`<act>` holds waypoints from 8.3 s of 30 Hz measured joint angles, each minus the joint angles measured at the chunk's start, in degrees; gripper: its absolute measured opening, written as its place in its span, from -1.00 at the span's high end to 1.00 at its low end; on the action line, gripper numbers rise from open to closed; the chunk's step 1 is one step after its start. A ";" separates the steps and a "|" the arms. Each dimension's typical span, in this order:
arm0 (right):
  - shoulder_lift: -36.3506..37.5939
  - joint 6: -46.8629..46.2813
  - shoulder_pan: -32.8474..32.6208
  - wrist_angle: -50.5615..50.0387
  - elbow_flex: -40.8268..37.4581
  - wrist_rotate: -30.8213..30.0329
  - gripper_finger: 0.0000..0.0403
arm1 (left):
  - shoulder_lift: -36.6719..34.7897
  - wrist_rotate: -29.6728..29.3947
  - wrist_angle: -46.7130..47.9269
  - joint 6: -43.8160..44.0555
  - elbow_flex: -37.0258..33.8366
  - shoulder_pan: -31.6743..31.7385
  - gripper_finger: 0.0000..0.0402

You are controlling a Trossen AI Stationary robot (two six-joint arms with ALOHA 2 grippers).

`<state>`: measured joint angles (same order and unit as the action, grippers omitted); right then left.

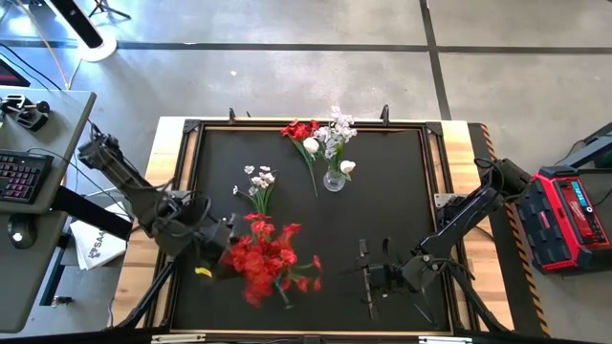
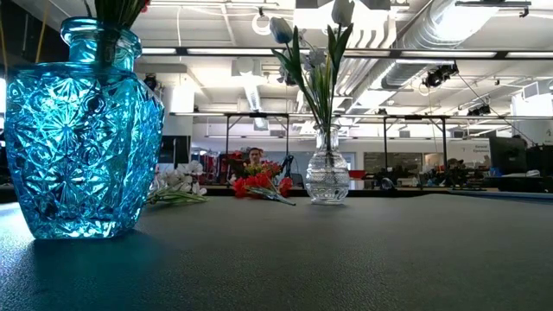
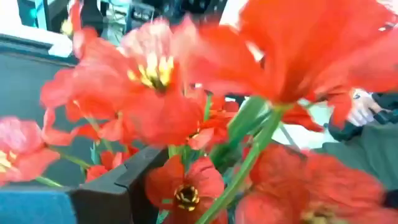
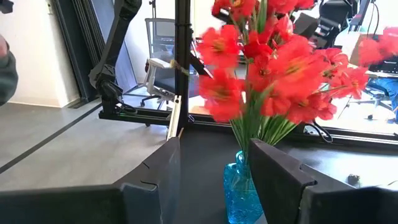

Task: Sort flowers into vase by color
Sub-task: Put the red flowers into the blue vase, then put the white flowers into the transparent vase

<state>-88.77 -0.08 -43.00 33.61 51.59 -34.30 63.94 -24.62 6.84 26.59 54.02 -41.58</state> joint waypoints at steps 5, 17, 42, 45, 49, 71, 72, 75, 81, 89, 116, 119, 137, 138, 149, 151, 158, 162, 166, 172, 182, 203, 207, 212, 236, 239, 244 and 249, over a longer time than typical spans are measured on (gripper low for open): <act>0.00 0.02 0.00 0.00 0.00 0.02 0.20 | -2.23 -1.81 -1.18 -1.89 0.00 0.00 -0.21; 0.00 0.02 0.00 -0.37 0.00 0.00 0.20 | 2.47 -5.53 -0.89 -1.54 0.00 0.35 0.16; 0.00 0.02 0.00 -0.42 0.00 0.00 0.20 | 3.14 1.07 -2.32 1.38 -0.02 3.71 0.36; 0.00 0.02 0.00 -0.39 0.00 0.00 0.20 | 1.44 1.93 -2.46 1.54 -0.04 3.69 0.22; 0.00 0.03 0.00 -0.41 0.00 0.00 0.20 | -2.16 1.94 -2.65 1.64 -0.04 3.69 0.15; 0.00 -41.54 6.60 -41.38 0.02 -5.06 0.19 | -8.01 -23.17 39.52 26.21 6.41 -1.67 0.17; -0.17 -44.28 6.90 -43.92 0.02 -4.46 0.18 | -7.97 -23.08 43.11 30.04 6.71 -1.86 0.17; -1.29 -48.41 6.76 -46.78 0.02 -4.31 0.11 | -7.76 -20.68 51.55 39.45 6.88 -2.10 0.17; -4.46 -43.83 3.55 -41.80 0.02 -2.20 0.02 | -3.28 -10.26 53.34 52.85 -0.62 -2.01 0.17; -5.27 -35.21 -2.63 -34.08 0.05 -4.22 0.01 | 5.53 -7.40 26.72 58.71 -18.65 -0.53 0.17; -5.45 -31.80 2.73 -28.20 0.09 -6.44 0.01 | 24.23 -8.45 -28.67 20.03 -26.27 17.34 0.17; -7.67 -30.74 6.78 -22.99 0.17 -1.43 0.01 | 18.85 -7.42 -18.64 23.52 -26.27 15.66 0.17; -32.48 -28.09 30.55 -37.46 25.83 10.58 0.01 | 8.74 -18.55 17.83 57.26 -26.32 -0.13 0.17; -33.88 -28.01 31.12 -39.87 27.85 10.51 0.01 | 9.47 -19.05 17.12 57.43 -26.30 -0.45 0.17; -40.65 -26.79 33.31 -51.33 38.73 12.97 0.44 | 17.31 -20.96 11.06 58.84 -26.34 -1.73 0.17; -40.26 -26.91 33.30 -53.12 38.77 13.17 0.64 | 18.40 -20.68 10.31 58.85 -26.28 -1.75 0.17; -36.83 -31.43 29.48 -71.06 38.68 10.83 0.91 | 19.57 -19.87 9.92 60.72 -26.32 -2.81 0.17; -33.68 -36.75 24.92 -81.30 36.87 10.49 0.96 | 19.48 -20.07 9.93 61.34 -26.29 -3.82 0.17; -29.07 -46.00 19.93 -85.00 28.41 13.40 0.98 | 19.50 -20.98 9.69 61.71 -26.29 -4.75 0.17; -17.66 -64.13 12.94 -81.43 12.00 18.98 0.98 | 19.50 -21.40 9.57 61.83 -26.29 -5.05 0.17; -2.53 -69.30 9.09 -79.55 3.19 19.42 0.48 | 19.48 -22.45 9.32 62.97 -26.29 -5.03 0.17; -10.56 -53.13 20.10 -70.04 3.50 22.55 0.26 | 19.48 -22.69 9.08 62.84 -26.29 -5.03 0.17; -10.47 -49.02 20.13 -70.35 3.50 22.80 0.78 | 19.48 -23.00 9.15 62.79 -26.31 -5.03 0.17; -6.64 -50.40 16.95 -69.65 2.23 12.86 0.91 | 19.59 -23.37 9.21 62.77 -26.29 -5.03 0.17; 16.15 41.33 24.82 41.09 -26.18 -1.43 1.00 | 23.55 -25.35 3.92 62.77 -26.30 -5.03 0.17; 16.15 39.26 30.14 42.60 -26.17 0.16 1.00 | 23.51 -25.31 3.46 62.76 -26.29 -5.03 0.17; 15.91 27.25 39.35 33.58 -26.18 7.06 1.00 | 23.53 -25.51 2.50 60.66 -26.29 -5.03 0.17; 15.91 19.26 46.00 31.27 -26.18 14.29 1.00 | 23.50 -25.70 2.20 59.25 -26.29 -5.03 0.17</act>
<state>-72.86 19.19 3.00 64.88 25.41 -20.01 87.44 -50.33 9.04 85.84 27.73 -46.61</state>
